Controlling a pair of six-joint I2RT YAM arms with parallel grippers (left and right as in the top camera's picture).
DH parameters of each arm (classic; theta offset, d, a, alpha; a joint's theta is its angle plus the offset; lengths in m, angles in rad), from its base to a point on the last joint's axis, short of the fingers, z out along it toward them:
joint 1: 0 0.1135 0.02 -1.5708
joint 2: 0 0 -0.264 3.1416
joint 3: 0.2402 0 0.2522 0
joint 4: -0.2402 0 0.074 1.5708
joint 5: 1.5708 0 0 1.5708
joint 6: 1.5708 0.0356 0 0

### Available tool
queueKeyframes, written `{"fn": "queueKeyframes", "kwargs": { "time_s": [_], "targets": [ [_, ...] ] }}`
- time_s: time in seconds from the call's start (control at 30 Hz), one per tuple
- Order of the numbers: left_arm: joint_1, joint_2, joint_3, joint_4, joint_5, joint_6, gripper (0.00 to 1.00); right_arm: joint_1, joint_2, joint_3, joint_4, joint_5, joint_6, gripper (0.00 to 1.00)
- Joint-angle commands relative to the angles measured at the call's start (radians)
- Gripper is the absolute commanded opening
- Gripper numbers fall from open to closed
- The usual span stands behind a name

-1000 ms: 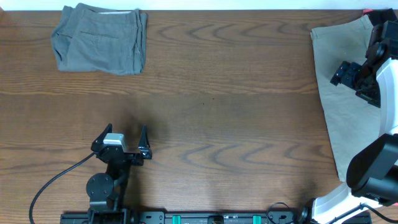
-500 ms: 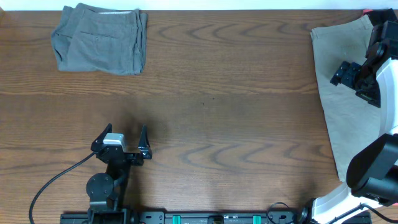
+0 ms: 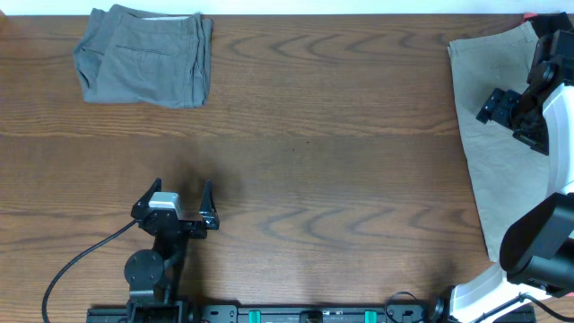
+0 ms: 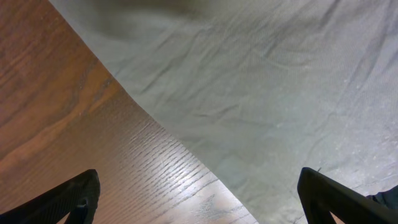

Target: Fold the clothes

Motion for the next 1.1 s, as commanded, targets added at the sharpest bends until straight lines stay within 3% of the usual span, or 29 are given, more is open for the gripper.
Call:
{"fn": "queueKeyframes", "kwargs": {
  "time_s": [0.0,0.27,0.67,0.83,0.97,1.07],
  "targets": [
    [-0.003,-0.006,-0.016,-0.036,-0.005,0.01,0.98,0.004,-0.017,0.006,0.0,0.006,0.007,0.99],
    [-0.003,-0.006,-0.016,-0.036,-0.005,0.01,0.98,0.031,-0.227,0.006,0.0,0.006,0.007,0.99],
    [-0.003,-0.006,-0.016,-0.036,-0.005,0.01,0.98,0.319,-0.697,0.003,-0.001,0.006,0.007,0.99],
    [-0.003,-0.006,-0.016,-0.036,-0.005,0.01,0.98,0.327,-0.827,-0.026,-0.05,0.007,0.004,0.99],
    [-0.003,-0.006,-0.016,-0.036,-0.005,0.01,0.98,0.327,-0.913,-0.114,-0.1,0.008,0.0,0.99],
    [-0.003,-0.006,-0.016,-0.036,-0.005,0.01,0.98,0.327,-1.025,-0.284,-0.024,-0.021,-0.004,0.99]
  ]
}}
